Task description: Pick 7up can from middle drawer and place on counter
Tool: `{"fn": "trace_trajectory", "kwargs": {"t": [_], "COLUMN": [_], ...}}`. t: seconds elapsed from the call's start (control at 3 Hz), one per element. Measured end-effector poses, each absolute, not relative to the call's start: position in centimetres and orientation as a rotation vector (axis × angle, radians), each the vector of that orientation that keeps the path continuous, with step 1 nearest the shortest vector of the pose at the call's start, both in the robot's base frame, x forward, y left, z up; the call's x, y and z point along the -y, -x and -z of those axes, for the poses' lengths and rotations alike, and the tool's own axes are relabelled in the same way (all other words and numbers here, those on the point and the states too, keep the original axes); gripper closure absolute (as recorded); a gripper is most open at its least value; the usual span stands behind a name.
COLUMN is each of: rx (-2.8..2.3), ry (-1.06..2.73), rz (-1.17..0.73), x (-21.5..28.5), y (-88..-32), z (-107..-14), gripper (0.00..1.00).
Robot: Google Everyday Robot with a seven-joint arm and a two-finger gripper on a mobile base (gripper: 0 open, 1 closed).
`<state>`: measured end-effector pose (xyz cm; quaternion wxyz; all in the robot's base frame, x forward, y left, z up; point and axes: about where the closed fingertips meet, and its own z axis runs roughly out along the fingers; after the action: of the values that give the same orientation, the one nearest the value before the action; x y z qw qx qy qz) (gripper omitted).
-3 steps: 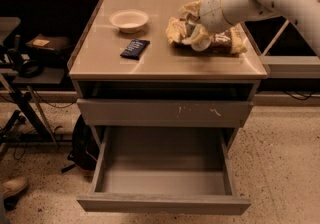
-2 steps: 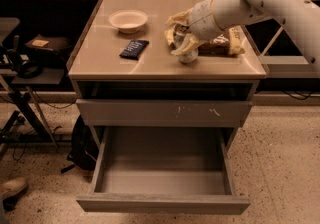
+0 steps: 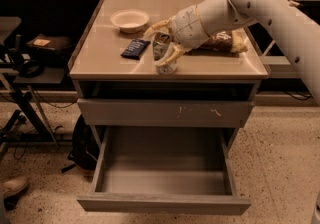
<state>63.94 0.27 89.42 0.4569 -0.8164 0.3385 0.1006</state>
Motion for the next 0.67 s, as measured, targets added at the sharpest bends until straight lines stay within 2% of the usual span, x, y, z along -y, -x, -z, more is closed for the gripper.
{"fn": "trace_trajectory", "kwargs": {"t": [0.67], "rx": [-0.833], "ry": [2.014], "rz": [-0.253], "x": [-0.31], "y": [-63.85], "z": [-89.37], "gripper": [0.59]}}
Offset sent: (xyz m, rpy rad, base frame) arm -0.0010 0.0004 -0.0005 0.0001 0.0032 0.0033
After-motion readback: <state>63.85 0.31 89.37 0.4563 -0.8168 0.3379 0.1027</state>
